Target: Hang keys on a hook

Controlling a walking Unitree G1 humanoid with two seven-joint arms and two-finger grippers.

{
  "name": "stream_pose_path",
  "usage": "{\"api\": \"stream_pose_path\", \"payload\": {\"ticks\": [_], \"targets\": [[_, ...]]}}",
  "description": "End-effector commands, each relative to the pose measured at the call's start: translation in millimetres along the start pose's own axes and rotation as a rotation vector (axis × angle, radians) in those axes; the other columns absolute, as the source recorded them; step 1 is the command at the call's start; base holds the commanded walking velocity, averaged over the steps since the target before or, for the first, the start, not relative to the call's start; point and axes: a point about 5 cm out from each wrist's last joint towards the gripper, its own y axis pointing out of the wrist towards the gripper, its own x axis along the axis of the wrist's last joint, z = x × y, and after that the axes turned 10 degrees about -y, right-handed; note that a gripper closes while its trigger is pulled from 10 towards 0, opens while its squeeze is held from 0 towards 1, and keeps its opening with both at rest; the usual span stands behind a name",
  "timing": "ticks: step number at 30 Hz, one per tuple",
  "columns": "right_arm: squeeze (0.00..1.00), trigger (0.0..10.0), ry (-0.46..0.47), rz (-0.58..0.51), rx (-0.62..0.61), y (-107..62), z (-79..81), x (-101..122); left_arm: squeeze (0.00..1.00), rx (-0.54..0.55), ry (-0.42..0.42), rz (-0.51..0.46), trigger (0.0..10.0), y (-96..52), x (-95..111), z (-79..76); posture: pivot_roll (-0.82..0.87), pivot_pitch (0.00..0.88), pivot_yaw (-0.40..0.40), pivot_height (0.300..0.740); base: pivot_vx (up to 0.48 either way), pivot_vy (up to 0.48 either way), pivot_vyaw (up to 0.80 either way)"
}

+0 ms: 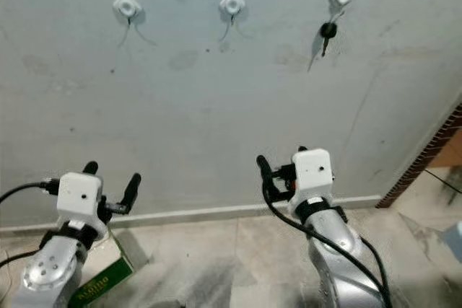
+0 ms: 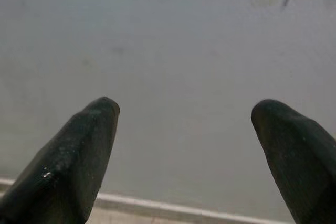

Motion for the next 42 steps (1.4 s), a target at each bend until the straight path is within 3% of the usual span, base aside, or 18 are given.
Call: {"api": "stream_pose_path", "payload": {"ticks": [1, 36, 42], "targets": [[0.0, 10.0, 0.0, -0.015, 0.013, 0.9, 3.2, 2.6, 0.0, -0.001, 0.007, 0.007, 10.0, -0.8, 0.1, 2.0, 0.04, 0.058, 0.037, 0.74, -0.296, 0.0, 0.0], [0.0, 10.0, 0.016, -0.035, 0.009, 3.2, 2.4, 6.6, 0.0, -0.029, 0.006, 0.005, 10.0, 3.4, 0.1, -3.2, 0.03, 0.054, 0.038, 0.74, -0.294, 0.0, 0.0], [0.0, 10.0, 0.015, -0.037, 0.009, 3.8, 3.0, 7.4, 0.0, -0.049, 0.021, -0.012, 10.0, 5.2, 1.7, -3.7, 0.03, 0.054, 0.037, 0.74, 0.0, 0.0, 0.0]]}}
